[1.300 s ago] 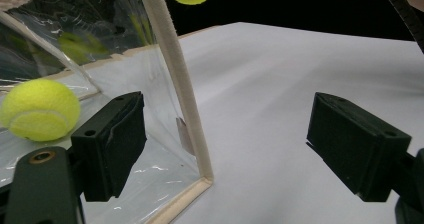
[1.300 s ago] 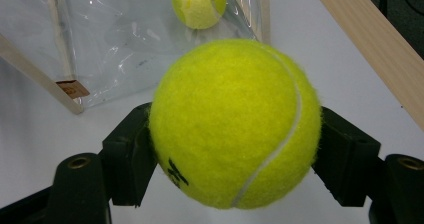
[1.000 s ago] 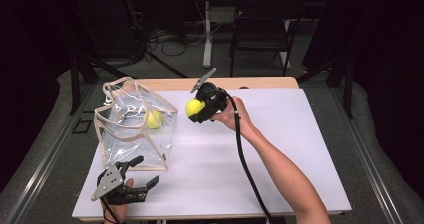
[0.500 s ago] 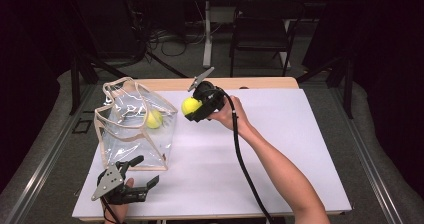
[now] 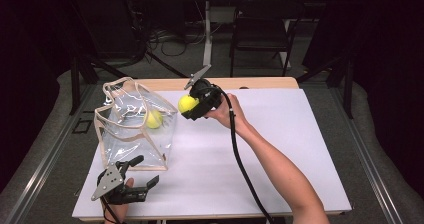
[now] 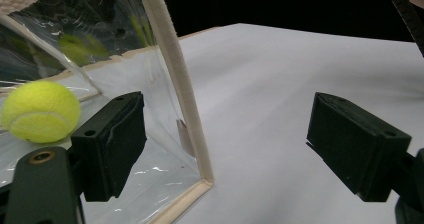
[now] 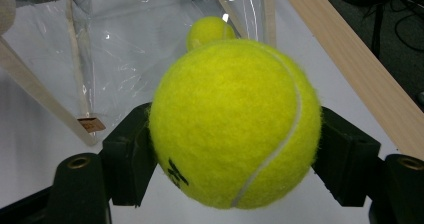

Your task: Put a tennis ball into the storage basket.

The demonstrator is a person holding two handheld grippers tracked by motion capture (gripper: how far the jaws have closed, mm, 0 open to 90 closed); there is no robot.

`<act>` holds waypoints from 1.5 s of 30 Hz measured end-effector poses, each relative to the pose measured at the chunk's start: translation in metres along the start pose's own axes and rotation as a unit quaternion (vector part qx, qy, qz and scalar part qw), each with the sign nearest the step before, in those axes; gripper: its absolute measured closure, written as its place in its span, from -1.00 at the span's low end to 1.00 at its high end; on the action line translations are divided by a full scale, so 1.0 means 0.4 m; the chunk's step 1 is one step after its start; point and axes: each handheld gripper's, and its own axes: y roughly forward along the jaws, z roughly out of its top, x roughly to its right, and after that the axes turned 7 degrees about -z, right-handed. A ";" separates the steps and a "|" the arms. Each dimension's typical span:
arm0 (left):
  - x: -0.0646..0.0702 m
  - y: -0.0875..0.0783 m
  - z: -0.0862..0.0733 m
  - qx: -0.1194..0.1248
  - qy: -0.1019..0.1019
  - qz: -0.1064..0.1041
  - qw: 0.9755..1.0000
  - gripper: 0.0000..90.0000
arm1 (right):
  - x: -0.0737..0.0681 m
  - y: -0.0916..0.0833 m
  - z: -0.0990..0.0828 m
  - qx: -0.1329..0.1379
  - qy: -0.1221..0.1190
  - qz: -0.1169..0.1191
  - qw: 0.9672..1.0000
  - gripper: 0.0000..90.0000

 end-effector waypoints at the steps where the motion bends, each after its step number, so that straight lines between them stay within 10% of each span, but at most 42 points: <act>1: 0.000 0.000 0.000 -0.001 0.000 0.000 1.000 -0.65 | -0.001 0.000 0.001 0.000 -0.001 -0.001 1.000 -0.41; 45: 0.002 0.003 0.000 0.000 -0.002 -0.002 1.000 -0.65 | -0.026 -0.005 0.056 0.046 -0.011 -0.006 0.999 -0.41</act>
